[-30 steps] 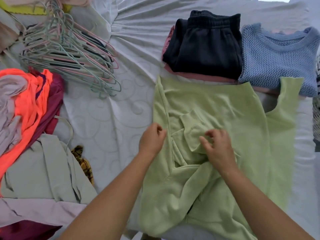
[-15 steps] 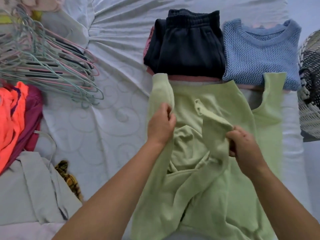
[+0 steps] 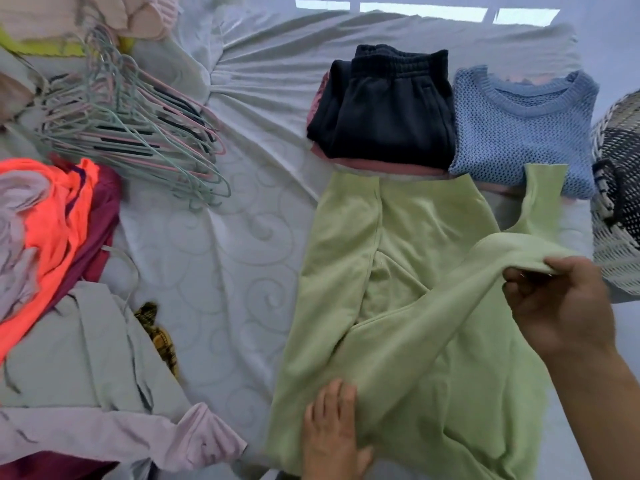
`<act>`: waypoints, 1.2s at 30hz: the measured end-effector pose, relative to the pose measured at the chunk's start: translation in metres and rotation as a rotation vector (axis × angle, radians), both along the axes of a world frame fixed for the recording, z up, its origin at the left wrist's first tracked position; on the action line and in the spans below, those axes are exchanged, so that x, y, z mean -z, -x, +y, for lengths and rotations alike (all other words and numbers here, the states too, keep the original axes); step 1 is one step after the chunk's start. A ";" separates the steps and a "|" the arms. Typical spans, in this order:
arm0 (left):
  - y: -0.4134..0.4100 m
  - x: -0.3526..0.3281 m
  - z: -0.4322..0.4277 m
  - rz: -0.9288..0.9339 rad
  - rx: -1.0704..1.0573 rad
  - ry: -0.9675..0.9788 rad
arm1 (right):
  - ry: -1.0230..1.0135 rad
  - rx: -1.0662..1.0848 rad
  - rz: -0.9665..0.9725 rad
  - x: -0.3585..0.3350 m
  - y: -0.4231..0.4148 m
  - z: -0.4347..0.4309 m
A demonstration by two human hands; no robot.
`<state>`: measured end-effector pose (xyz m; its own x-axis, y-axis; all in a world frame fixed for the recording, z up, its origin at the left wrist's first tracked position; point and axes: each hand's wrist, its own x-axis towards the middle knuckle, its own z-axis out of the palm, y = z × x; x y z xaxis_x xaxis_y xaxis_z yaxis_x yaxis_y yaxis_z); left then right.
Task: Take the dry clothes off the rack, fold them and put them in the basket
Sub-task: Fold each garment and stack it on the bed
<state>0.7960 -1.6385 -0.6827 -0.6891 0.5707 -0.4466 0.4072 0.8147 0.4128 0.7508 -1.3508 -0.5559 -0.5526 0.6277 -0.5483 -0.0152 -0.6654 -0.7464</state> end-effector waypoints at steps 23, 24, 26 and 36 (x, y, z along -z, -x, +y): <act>0.051 -0.006 -0.071 -1.050 -1.242 -0.668 | -0.686 -0.817 -0.613 0.108 0.131 -0.075; 0.049 -0.008 -0.072 -1.017 -1.232 -0.654 | -0.751 -0.805 -0.648 0.115 0.113 -0.081; 0.039 -0.010 -0.077 -0.865 -1.188 -0.592 | -0.802 -0.674 -0.684 0.121 0.077 -0.091; -0.018 -0.017 -0.084 -0.242 -1.149 -0.297 | -0.330 -0.501 -0.559 0.111 -0.011 -0.136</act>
<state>0.8135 -1.7221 -0.6661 -0.7780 -0.2174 -0.5894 -0.6052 0.5112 0.6102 0.7614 -1.4866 -0.6666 -0.5103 0.5557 -0.6563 0.6578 -0.2394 -0.7142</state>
